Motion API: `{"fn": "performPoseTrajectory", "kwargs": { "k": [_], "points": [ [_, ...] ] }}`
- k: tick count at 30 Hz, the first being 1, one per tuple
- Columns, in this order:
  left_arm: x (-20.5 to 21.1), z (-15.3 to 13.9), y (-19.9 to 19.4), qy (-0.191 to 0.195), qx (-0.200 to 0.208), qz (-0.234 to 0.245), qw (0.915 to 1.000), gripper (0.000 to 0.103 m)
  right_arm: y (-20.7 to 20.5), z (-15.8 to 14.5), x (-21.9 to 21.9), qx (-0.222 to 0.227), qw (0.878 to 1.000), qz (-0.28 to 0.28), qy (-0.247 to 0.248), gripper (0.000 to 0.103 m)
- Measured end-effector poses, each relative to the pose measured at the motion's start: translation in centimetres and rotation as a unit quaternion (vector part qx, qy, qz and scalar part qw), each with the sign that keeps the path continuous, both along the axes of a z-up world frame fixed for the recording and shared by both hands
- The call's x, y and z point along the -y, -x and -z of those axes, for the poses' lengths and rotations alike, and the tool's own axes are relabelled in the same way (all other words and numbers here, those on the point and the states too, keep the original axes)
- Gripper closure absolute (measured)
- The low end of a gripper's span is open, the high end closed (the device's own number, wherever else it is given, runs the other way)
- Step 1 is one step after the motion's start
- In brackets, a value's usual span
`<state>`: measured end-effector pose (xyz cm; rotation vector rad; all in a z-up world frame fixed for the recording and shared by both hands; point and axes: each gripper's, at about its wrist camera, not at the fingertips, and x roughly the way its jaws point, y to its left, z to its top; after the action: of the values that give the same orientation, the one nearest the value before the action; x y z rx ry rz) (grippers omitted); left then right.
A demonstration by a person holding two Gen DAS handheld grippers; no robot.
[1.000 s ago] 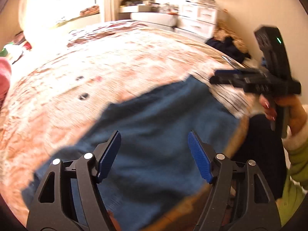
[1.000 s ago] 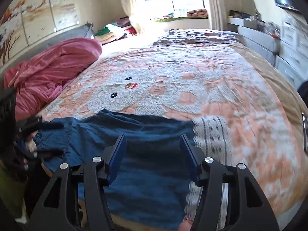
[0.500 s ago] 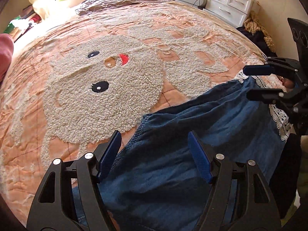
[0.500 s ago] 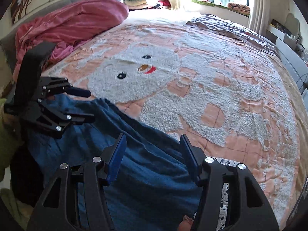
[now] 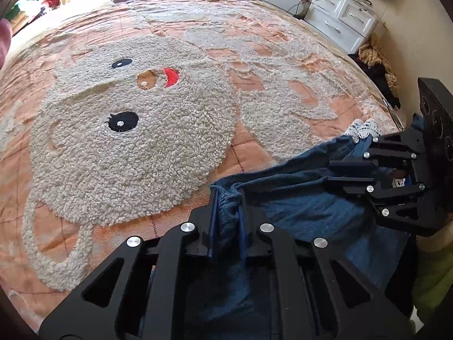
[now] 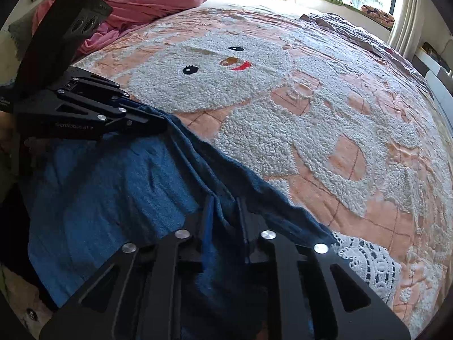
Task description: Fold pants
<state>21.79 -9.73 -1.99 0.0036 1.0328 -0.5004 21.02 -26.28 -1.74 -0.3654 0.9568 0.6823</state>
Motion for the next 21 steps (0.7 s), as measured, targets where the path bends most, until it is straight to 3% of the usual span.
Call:
{"fn": "performPoseTrajectory", "kwargs": {
  "k": [3, 6, 10, 13, 14, 18, 21],
  "points": [
    [-0.3, -1.3, 0.3, 0.007, 0.034, -0.02, 0.9992, 0.1, 0.2, -1.0, 0.0, 0.034, 0.999, 0.006, -0.003, 0.098],
    [0.6, -1.4, 0.3, -0.03, 0.063, -0.015, 0.9974, 0.1, -0.7, -1.2, -0.3, 0.045, 0.999, 0.027, -0.004, 0.098],
    [0.8, 0.2, -0.1, -0.053, 0.046, -0.018, 0.9974, 0.092, -1.4, 0.1, -0.5, 0.024, 0.999, 0.035, 0.005, 0.095],
    [-0.1, -0.1, -0.1, -0.027, 0.038, -0.031, 0.9984, 0.08, -1.0, -1.7, 1.9, 0.022, 0.997, 0.051, -0.046, 0.062],
    [-0.4, -0.4, 0.0, -0.02, 0.036, -0.032, 0.9986, 0.072, -0.8, -2.5, 3.2, 0.027, 0.996, 0.06, -0.062, 0.058],
    [-1.4, -1.3, 0.9, -0.021, 0.046, -0.036, 0.9981, 0.065, -0.6, -4.7, 9.6, 0.047, 0.985, 0.124, -0.11, 0.058],
    [-2.0, -1.0, 0.6, -0.012, 0.033, -0.046, 0.9983, 0.063, -1.3, -4.0, 13.3, 0.026, 0.976, 0.175, -0.124, 0.058]
  ]
}}
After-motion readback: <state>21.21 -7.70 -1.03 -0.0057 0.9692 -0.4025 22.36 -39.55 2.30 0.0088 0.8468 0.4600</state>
